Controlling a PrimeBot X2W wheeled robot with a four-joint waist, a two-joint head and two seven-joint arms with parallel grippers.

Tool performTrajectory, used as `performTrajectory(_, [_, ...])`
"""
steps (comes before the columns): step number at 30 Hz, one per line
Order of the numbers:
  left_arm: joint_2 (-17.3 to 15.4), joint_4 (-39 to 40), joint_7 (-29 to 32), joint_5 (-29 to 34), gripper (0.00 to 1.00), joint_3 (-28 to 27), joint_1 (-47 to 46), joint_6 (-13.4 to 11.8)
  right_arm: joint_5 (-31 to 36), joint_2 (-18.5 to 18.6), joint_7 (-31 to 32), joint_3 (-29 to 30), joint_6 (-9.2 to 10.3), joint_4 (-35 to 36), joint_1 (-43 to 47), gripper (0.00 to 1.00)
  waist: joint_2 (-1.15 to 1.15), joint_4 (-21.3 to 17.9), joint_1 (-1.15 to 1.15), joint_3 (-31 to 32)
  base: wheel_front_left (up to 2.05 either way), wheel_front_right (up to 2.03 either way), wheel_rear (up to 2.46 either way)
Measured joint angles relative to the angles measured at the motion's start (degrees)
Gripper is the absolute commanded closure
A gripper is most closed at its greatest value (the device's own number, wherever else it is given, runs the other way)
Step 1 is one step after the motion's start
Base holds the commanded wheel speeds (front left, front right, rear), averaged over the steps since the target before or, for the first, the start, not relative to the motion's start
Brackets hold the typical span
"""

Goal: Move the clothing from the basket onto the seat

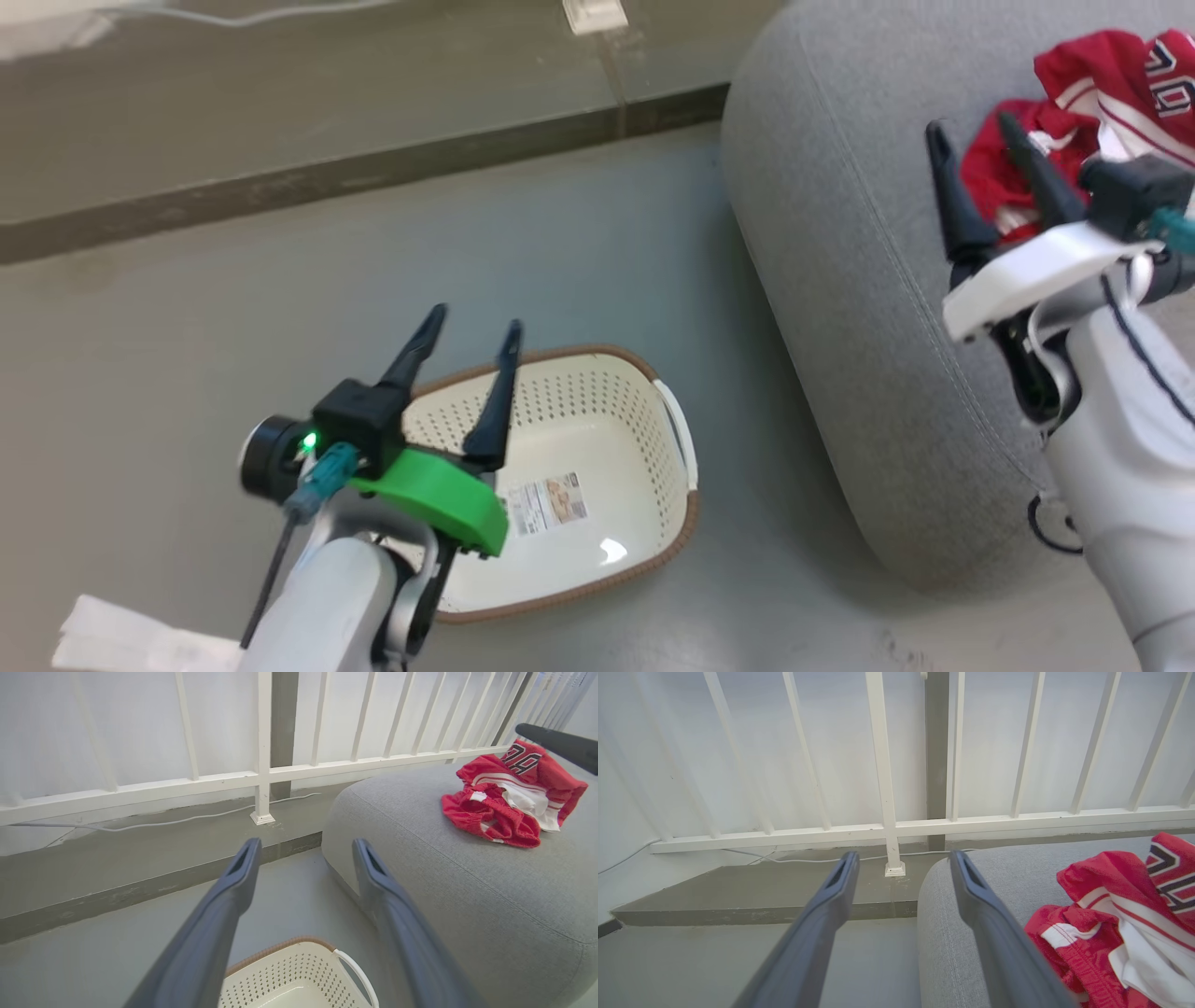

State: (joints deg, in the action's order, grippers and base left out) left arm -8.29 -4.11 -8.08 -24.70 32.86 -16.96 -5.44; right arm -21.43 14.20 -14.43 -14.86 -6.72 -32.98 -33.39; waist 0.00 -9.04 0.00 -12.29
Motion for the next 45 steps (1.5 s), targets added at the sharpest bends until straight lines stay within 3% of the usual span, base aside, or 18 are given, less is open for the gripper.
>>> performTrajectory(17, [-0.42,-2.94,-2.12,-1.56,0.0,-8.46,8.6,-1.38,4.31,-2.35,0.01,-4.26,0.86,8.66,14.72,0.0,0.0,4.49,0.0,8.86,0.0,0.0,0.0])
performTrajectory(28, [-0.29,-3.14,-2.12,-1.07,0.0,-11.71,14.01,-1.42,4.87,-2.87,0.01,-4.42,4.37,10.76,21.8,0.0,0.0,5.37,0.0,12.45,0.0,0.0,0.0])
performTrajectory(45, [1.26,-2.34,-1.36,2.31,0.0,-15.49,17.47,-1.67,4.23,-2.87,0.35,-3.58,6.33,15.96,26.18,0.0,0.0,5.58,0.0,13.05,0.0,0.0,0.0])
